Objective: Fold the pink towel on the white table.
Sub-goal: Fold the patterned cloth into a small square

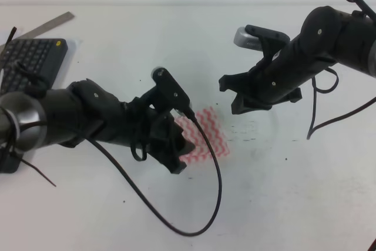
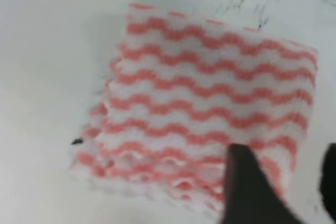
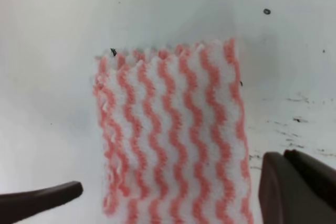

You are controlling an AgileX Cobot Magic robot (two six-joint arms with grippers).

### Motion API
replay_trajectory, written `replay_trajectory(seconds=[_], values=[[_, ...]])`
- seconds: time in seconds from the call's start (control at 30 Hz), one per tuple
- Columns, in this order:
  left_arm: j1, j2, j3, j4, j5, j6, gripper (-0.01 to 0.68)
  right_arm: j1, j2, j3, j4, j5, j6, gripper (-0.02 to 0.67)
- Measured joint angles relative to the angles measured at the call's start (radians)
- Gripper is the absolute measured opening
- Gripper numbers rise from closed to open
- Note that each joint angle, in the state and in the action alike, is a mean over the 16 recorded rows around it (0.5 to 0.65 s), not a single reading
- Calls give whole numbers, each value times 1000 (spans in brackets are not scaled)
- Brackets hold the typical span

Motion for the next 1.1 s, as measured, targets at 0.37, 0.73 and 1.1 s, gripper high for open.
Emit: replay_trajectory(seconds=[0.37,0.73,1.1], values=[[0,31,-2,-86,6,155,393,0,0,0,6,-2,-6,-18],[0,64,-9,-144,-24,201,360,0,0,0,7,-7,-6,-18],[0,80,-11,-162,-41,220,270,0,0,0,7,-10,-8,-18]])
